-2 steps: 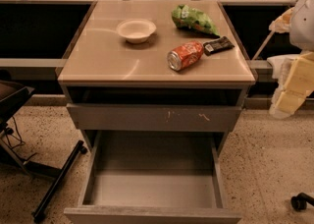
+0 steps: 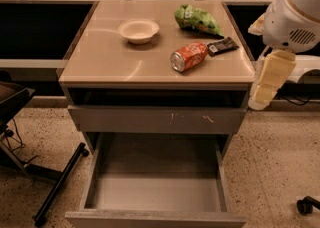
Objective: Place coke can into middle drawer
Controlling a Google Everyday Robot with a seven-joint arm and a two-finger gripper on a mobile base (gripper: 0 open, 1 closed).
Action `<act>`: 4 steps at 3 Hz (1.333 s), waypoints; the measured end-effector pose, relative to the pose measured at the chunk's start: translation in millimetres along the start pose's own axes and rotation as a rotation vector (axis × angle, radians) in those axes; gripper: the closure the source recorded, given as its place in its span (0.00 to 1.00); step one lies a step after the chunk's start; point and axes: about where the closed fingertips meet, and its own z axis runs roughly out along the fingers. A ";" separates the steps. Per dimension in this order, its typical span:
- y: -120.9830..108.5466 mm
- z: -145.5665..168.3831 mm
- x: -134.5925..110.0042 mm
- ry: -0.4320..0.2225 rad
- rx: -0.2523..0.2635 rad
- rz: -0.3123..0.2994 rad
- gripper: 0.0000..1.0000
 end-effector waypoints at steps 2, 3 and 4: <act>-4.7 0.6 3.1 -0.036 0.015 0.009 0.00; -33.2 6.3 -14.0 -0.093 0.044 -0.036 0.00; -69.4 12.1 -41.1 -0.150 0.065 -0.089 0.00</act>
Offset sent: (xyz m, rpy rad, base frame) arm 0.0053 -0.0135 0.0024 0.0802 -0.0455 -0.0163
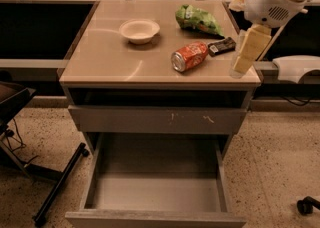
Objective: Place coke can into middle drawer
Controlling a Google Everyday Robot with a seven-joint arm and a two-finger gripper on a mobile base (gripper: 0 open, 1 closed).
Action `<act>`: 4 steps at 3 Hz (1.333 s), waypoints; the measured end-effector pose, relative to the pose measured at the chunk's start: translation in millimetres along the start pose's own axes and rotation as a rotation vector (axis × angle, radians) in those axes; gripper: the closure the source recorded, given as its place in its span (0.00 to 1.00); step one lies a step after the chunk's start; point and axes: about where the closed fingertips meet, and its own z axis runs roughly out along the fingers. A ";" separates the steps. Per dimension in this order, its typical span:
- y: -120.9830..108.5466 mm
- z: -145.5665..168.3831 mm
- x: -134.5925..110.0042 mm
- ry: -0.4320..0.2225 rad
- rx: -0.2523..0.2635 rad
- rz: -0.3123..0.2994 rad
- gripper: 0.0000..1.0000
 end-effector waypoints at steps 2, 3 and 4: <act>-34.2 14.2 -22.6 -0.053 0.015 -0.038 0.00; -40.6 34.1 -10.6 -0.073 -0.011 -0.016 0.00; -55.6 66.7 -3.3 -0.117 -0.045 -0.009 0.00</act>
Offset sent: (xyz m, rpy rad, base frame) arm 0.0314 0.0169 0.0033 0.0279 -0.0246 0.0408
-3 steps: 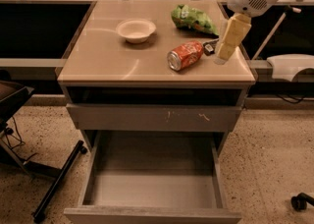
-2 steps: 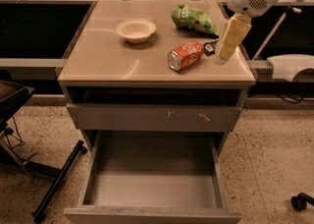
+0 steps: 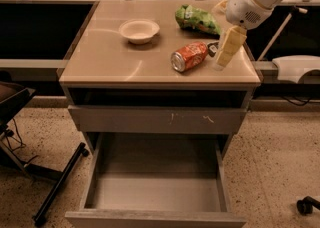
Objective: Place coke can into middle drawer
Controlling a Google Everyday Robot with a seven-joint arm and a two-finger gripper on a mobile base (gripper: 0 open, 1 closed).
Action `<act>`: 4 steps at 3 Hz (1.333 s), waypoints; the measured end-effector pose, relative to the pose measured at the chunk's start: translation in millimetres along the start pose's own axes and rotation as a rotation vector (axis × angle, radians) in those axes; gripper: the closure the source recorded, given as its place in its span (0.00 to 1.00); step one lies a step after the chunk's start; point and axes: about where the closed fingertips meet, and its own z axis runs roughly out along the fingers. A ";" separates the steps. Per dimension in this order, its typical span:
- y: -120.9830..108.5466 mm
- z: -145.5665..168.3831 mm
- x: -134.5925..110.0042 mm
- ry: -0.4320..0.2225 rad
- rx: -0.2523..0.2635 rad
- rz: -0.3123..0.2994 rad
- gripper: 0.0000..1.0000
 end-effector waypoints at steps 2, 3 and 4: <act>-55.6 86.4 -3.8 -0.082 -0.054 -0.008 0.00; -55.1 87.3 -3.4 -0.082 -0.056 -0.008 0.00; -44.3 105.4 2.9 -0.090 -0.107 -0.003 0.00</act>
Offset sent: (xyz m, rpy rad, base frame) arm 0.1272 0.0510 -0.0722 0.0950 0.0461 0.0921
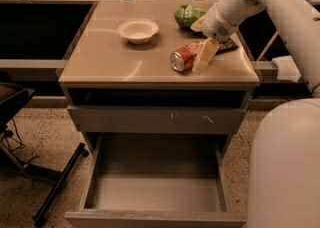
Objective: Place coke can into middle drawer
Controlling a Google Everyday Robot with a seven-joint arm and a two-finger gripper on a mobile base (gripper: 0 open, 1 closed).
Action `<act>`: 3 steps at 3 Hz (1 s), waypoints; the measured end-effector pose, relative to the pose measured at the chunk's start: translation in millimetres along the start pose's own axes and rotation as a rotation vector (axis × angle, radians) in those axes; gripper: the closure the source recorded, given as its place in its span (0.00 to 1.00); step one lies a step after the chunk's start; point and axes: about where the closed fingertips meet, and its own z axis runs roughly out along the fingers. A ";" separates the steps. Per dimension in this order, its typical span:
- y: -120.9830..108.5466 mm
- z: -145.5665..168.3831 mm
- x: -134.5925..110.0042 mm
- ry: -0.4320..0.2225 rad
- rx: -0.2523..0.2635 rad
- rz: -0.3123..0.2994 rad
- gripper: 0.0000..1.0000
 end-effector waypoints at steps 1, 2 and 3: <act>5.7 18.9 0.2 -0.020 -0.043 -0.012 0.00; 5.7 19.2 0.2 -0.020 -0.043 -0.012 0.00; 5.7 19.2 0.2 -0.020 -0.043 -0.012 0.19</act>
Offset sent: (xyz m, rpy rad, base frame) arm -0.0015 0.0090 -0.0155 0.0145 0.0265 0.0329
